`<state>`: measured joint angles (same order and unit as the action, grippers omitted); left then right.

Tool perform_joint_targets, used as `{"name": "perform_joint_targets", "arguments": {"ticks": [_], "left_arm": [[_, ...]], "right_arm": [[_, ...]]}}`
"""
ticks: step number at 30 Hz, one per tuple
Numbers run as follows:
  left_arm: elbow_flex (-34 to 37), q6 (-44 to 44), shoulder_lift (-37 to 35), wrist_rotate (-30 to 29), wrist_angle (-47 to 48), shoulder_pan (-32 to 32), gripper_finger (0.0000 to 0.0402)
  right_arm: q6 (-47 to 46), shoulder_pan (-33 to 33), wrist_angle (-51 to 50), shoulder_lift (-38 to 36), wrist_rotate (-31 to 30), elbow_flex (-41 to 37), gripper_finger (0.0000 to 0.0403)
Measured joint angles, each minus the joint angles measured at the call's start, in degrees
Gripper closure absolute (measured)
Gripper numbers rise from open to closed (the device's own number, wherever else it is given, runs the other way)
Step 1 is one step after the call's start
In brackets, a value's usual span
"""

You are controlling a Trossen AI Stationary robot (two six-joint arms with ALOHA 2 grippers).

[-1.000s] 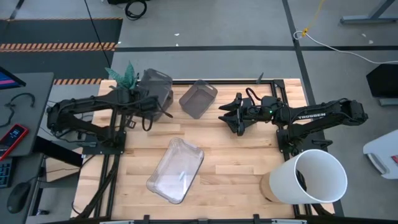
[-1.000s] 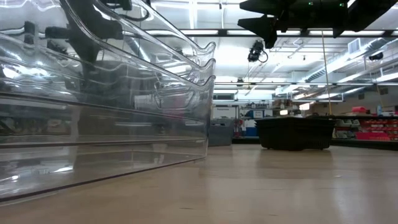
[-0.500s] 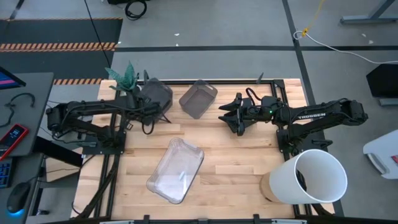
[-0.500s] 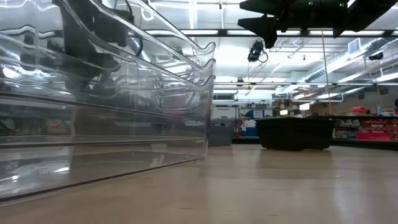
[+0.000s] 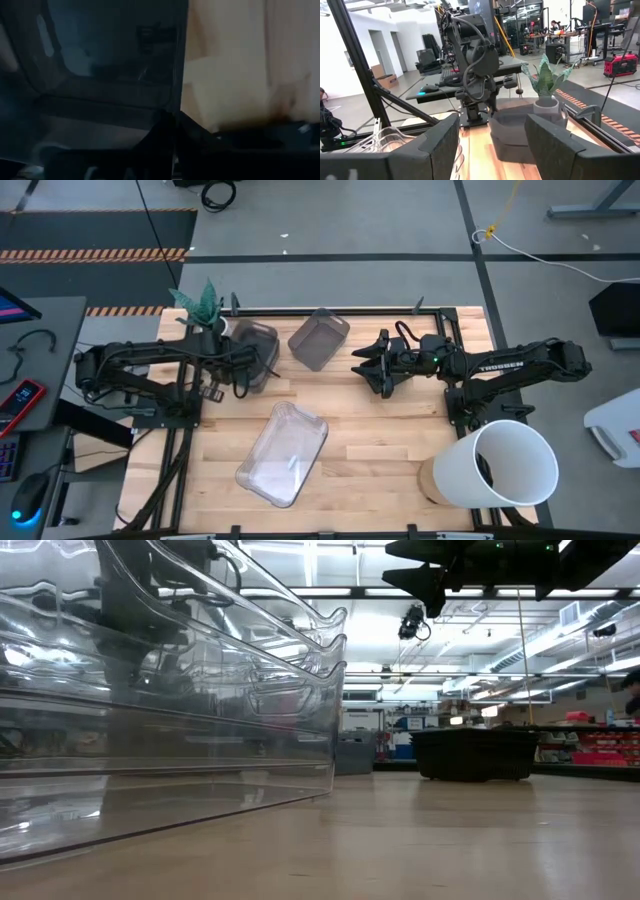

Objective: Stack baskets by color
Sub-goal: Stack the bottom black bin on top of the top left black bin, then stack the black bin on top of the black bins

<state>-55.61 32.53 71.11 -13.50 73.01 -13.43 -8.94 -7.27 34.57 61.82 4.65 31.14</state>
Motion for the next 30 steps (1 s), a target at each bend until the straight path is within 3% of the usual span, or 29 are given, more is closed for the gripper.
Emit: {"name": "perform_joint_targets", "arguments": {"ticks": [10, 23, 30], "left_arm": [[0.0, -8.9, 0.15, 4.05, -1.1, 2.09, 0.0374], [-0.16, -13.14, 0.09, 2.78, -1.16, 3.22, 0.02], [-5.39, -12.41, 0.02, 0.23, -4.31, 3.15, 0.0172]], "right_arm": [[-0.01, 0.0, 0.0, 0.0, 0.01, 0.0, 0.0172], [-0.05, 0.0, -0.02, 0.0, 0.01, 0.02, 0.0172], [0.01, 0.0, -0.04, 0.0, -0.01, 0.02, 0.0172]]}}
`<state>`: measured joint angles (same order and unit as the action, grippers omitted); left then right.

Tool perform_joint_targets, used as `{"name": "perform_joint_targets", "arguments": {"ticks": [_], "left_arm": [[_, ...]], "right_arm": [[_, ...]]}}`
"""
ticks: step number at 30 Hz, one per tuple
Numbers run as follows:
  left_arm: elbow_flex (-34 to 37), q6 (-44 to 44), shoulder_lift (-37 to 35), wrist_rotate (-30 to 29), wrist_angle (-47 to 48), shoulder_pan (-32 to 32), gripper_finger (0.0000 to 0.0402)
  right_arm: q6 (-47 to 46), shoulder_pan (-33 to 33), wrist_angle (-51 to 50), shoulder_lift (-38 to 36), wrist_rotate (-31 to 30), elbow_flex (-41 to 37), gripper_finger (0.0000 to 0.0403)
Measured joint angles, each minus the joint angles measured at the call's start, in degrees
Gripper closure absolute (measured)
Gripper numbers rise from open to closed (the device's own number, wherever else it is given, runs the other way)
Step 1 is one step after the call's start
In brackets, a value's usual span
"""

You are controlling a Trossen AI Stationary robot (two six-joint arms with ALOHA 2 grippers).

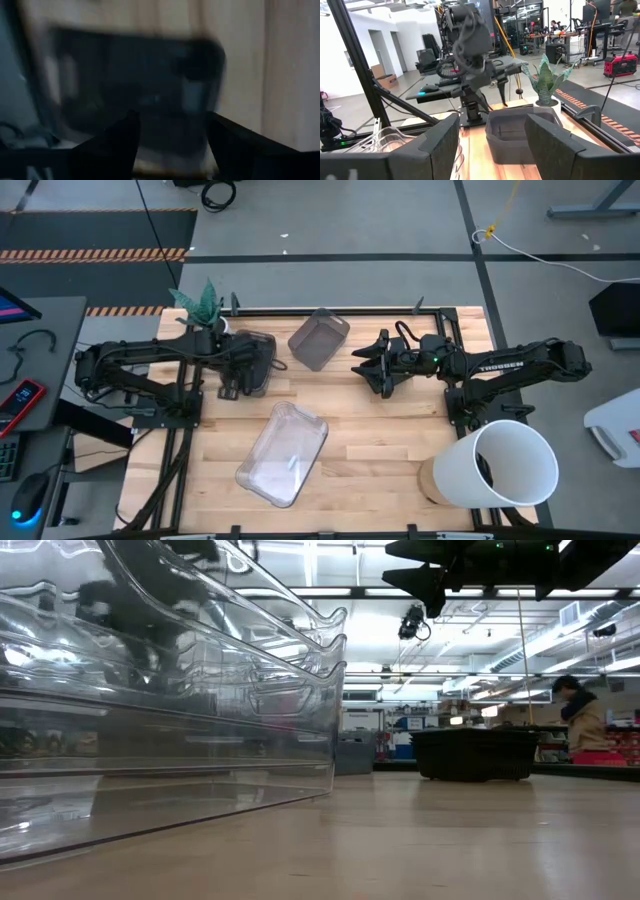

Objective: Stack baskets by color
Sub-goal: Stack the black bin on top of the black bins

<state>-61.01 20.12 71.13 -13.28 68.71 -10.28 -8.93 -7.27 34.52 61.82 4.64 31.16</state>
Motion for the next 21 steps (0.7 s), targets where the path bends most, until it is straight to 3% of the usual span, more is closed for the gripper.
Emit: {"name": "perform_joint_targets", "arguments": {"ticks": [10, 21], "left_arm": [[1.86, 8.51, 2.09, -1.73, -29.74, -2.67, 0.0203], [1.93, 12.95, 9.01, 7.65, -45.83, -5.51, 0.023]], "right_arm": [[0.11, 0.02, -0.25, 0.0, 0.02, 0.0, 0.0172], [0.55, 0.02, -0.26, 0.0, 0.01, 0.0, 0.0172]]}}
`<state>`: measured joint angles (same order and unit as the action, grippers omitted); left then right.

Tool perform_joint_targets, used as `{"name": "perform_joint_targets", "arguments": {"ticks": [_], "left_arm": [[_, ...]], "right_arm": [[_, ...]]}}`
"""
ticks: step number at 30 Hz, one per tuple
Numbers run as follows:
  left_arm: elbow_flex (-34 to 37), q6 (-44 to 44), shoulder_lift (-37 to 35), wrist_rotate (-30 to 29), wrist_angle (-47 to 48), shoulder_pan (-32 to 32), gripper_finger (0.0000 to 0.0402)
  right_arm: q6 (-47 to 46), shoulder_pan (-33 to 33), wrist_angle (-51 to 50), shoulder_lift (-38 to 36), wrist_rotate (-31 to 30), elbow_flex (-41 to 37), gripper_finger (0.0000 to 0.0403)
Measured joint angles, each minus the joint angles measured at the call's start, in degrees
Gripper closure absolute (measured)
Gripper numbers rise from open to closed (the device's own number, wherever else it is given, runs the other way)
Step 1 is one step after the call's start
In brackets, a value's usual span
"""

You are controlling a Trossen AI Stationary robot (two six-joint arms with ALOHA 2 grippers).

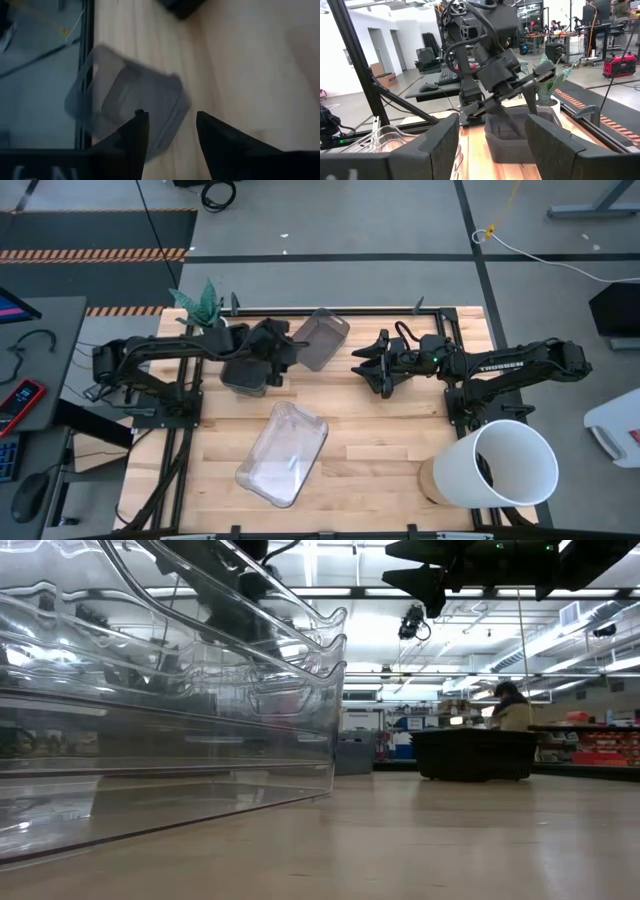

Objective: Stack baskets by color
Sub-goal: Stack the black bin on top of the black bins

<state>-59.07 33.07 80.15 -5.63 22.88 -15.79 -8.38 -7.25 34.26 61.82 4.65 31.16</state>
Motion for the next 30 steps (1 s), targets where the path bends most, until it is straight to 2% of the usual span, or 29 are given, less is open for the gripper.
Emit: {"name": "perform_joint_targets", "arguments": {"ticks": [9, 13, 22, 30], "left_arm": [[-0.02, 4.65, 3.6, 10.19, -4.35, -2.57, 0.0242], [-1.3, 3.64, 6.93, 7.82, -5.41, -2.49, 0.0249], [-12.68, 2.64, 15.89, 6.72, 9.67, -2.8, 0.026], [-16.39, 2.62, 19.68, 1.76, 13.13, -1.69, 0.0245]], "right_arm": [[-0.01, 0.09, 0.04, 0.0, -0.01, 0.0, 0.0172], [-0.01, 0.09, 0.15, 0.0, -0.05, 0.0, 0.0172], [-0.38, 0.33, 0.44, 0.0, -0.03, -0.02, 0.0172], [2.49, 0.31, 0.35, -0.77, 1.62, -0.02, 0.0172]]}}
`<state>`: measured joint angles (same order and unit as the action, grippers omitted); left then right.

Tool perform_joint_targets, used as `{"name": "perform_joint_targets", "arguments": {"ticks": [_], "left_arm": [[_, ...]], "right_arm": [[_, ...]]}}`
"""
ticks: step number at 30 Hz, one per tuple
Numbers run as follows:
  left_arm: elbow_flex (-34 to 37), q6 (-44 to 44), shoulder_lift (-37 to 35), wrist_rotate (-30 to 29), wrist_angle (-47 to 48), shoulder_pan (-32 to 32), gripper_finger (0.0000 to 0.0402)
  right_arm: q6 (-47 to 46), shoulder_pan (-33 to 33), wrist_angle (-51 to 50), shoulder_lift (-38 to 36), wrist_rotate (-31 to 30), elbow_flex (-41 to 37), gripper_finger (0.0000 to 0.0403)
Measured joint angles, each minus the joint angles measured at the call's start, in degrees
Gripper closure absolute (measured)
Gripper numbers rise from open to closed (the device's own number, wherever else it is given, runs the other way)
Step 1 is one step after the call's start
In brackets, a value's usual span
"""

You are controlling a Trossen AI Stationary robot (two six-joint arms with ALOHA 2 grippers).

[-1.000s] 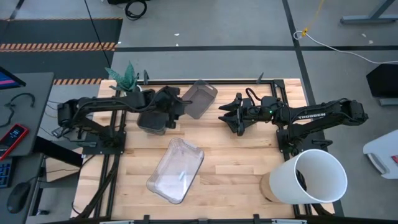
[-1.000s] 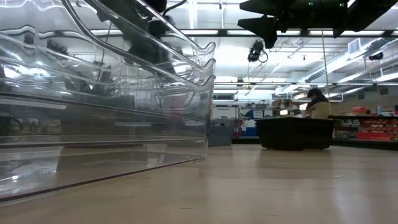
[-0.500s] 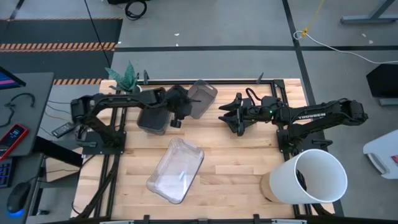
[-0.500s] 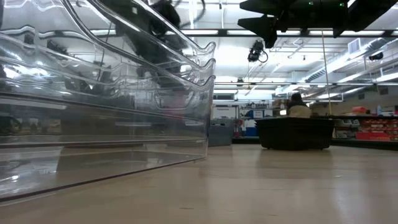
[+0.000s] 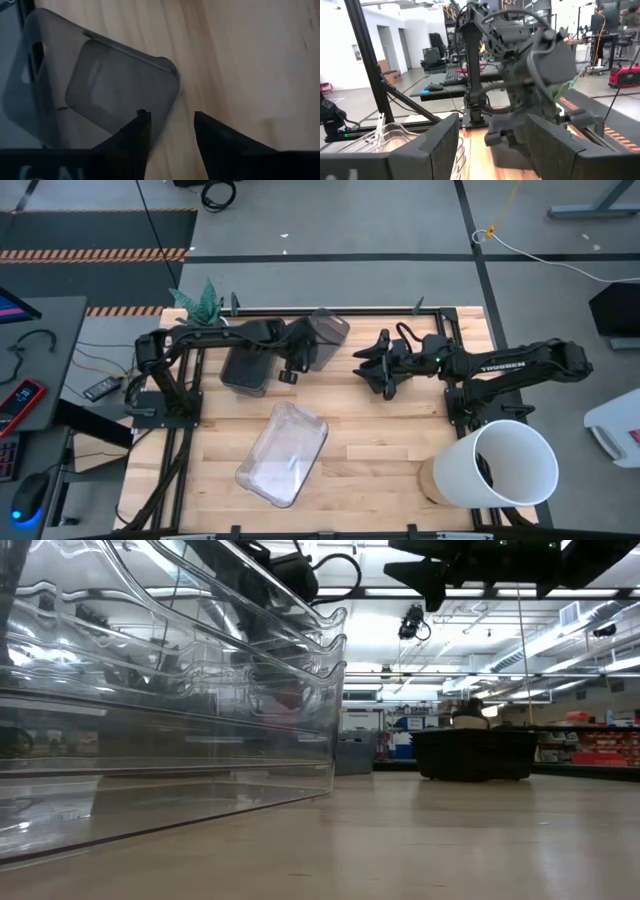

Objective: Stack baskets by color
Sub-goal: Stack the black bin on top of the black bins

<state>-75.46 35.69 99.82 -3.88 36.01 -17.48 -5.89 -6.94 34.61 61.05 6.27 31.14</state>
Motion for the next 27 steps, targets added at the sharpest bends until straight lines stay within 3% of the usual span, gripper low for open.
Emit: {"name": "perform_joint_targets", "arguments": {"ticks": [7, 11, 27], "left_arm": [[-0.09, 2.18, 0.05, -7.81, -2.09, 1.01, 0.0194], [-0.11, 3.52, 0.05, -8.22, -1.1, 0.55, 0.0179], [-0.13, 8.49, 6.17, -9.52, -0.21, 1.25, 0.0212]], "right_arm": [[4.38, 0.07, 0.14, -4.33, 0.02, 0.02, 0.0172], [5.66, 0.04, 0.04, -5.72, 0.81, 0.02, 0.0172], [5.84, 0.0, 1.09, -4.38, 1.32, 0.03, 0.0172]]}}
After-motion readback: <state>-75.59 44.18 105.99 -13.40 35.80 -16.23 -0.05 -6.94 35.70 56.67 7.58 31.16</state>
